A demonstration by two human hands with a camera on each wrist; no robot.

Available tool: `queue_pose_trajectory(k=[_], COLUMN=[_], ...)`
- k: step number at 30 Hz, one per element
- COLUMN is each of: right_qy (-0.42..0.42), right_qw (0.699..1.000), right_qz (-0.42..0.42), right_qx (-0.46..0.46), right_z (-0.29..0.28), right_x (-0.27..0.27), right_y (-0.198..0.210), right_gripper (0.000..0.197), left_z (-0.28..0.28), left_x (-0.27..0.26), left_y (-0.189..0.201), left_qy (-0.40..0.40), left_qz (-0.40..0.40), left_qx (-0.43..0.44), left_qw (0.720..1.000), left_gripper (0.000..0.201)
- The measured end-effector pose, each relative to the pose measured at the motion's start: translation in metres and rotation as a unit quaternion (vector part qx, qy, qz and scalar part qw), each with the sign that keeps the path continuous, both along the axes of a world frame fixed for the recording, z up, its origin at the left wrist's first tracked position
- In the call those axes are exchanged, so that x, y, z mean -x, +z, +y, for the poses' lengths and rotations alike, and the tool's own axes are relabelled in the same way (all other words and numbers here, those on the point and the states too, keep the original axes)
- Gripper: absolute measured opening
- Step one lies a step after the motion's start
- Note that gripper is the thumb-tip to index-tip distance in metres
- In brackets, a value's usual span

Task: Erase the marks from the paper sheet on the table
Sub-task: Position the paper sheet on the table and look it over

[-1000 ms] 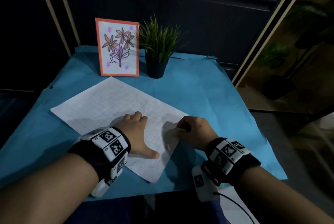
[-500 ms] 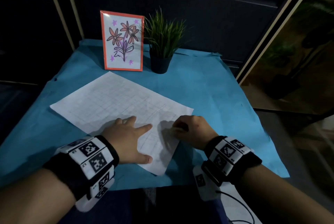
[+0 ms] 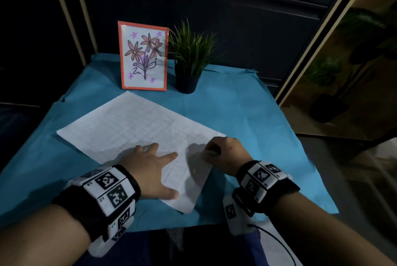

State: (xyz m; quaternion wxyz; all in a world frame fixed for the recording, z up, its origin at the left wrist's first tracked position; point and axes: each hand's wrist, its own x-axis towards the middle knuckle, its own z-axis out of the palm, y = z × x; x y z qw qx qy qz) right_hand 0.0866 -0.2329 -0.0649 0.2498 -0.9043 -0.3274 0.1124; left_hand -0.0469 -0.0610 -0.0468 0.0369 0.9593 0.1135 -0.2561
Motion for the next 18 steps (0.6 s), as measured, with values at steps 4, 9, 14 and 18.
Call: queue_pose_trajectory(k=[4,9,14,18], right_qy=[0.098,0.028,0.068,0.107], right_qw=[0.994,1.0,0.998,0.993], right_qz=[0.017,0.009,0.006,0.025], right_qx=[0.035,-0.003,0.009,0.035], right_z=[0.0,-0.005,-0.004,-0.007], right_x=[0.027,0.013,0.026,0.031], right_y=[0.002,-0.003,-0.002,0.0], right_gripper=[0.015,0.013,0.012,0.016], left_z=[0.001,0.0,0.0,0.0], left_x=[0.0,-0.001,0.0,0.001], left_y=[-0.002,-0.002,-0.001,-0.002], left_qy=[-0.004,0.002,-0.001,0.001], left_qz=[-0.006,0.001,-0.001,0.001], left_qx=[-0.005,-0.003,-0.003,0.0], left_qw=[1.0,1.0,1.0,1.0], left_gripper=[0.097,0.097,0.097,0.098])
